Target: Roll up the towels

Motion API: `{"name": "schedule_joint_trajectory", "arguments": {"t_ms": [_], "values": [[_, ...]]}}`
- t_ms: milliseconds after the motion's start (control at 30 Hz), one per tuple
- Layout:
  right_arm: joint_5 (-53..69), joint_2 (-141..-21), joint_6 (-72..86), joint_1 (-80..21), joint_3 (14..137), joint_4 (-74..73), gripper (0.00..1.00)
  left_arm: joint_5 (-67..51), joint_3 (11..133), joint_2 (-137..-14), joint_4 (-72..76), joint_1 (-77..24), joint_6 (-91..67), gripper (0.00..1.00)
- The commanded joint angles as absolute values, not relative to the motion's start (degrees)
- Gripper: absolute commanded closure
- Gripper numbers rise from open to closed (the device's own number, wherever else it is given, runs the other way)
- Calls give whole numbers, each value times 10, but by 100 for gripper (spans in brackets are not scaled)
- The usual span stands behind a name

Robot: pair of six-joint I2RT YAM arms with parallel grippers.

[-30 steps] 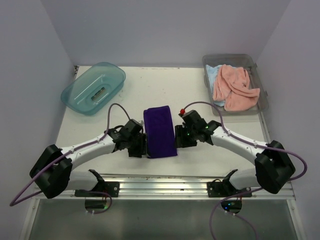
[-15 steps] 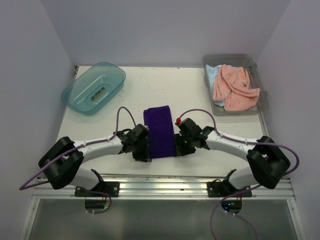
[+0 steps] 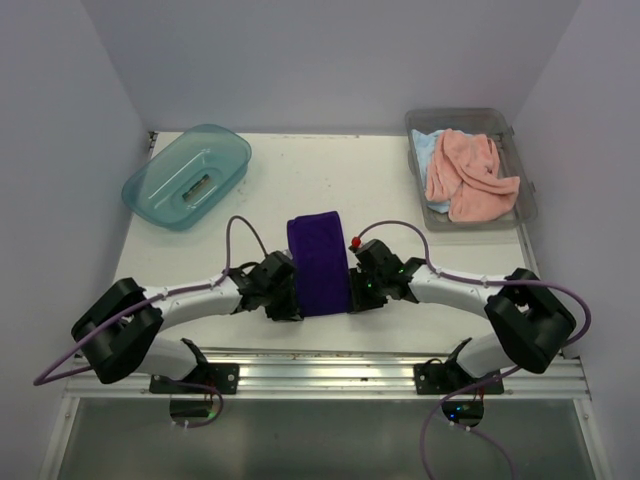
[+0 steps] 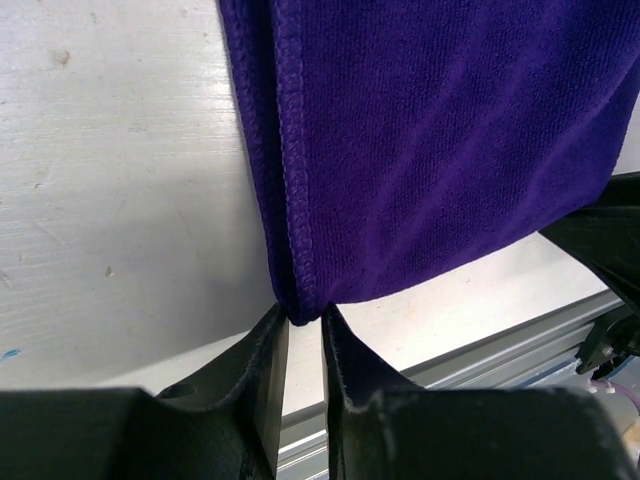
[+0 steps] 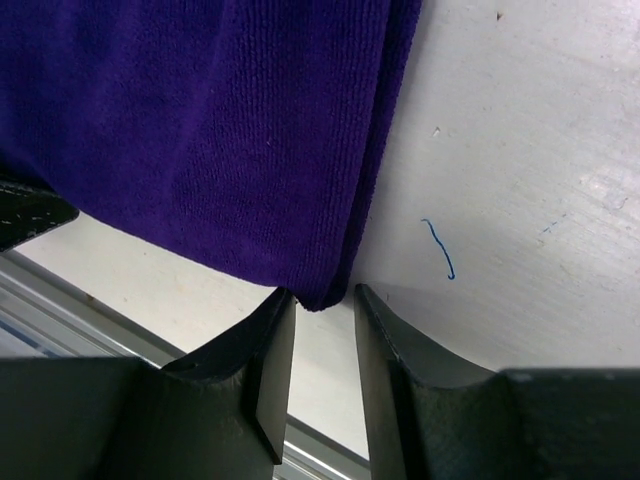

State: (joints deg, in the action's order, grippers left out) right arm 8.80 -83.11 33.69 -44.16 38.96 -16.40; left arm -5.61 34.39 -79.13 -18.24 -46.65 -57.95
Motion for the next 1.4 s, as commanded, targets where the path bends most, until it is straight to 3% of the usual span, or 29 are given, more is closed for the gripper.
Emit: {"name": "schedule_joint_trajectory", "arguments": {"t_ms": [0, 133, 200, 267, 367, 533, 833, 933, 1033, 1133, 1367], "values": [[83, -845, 345, -443, 381, -140, 69, -9, 317, -777, -171, -469, -593, 77], [74, -839, 346, -446, 379, -140, 79, -3, 309, -766, -187, -469, -594, 80], [72, -838, 346, -446, 379, -143, 81, -3, 302, -759, -189, -469, -597, 76], [69, -836, 347, -446, 377, -142, 81, -2, 297, -750, -186, -469, -599, 65], [68, -834, 349, -446, 375, -141, 80, 21, 290, -727, -184, -469, -604, 55], [68, -833, 352, -446, 378, -142, 76, 28, 287, -709, -172, -469, -610, 56], [64, -825, 360, -446, 375, -149, 78, 4, 291, -749, -129, -469, -606, 65], [62, -824, 363, -447, 372, -144, 83, -15, 295, -751, -122, -469, -604, 71], [61, -822, 367, -447, 371, -144, 98, -17, 305, -755, -135, -470, -602, 82], [51, -800, 370, -447, 372, -152, 100, -4, 321, -744, -163, -468, -603, 100], [20, -751, 358, -447, 402, -205, 100, 12, 368, -729, -223, -468, -607, 100]]}}
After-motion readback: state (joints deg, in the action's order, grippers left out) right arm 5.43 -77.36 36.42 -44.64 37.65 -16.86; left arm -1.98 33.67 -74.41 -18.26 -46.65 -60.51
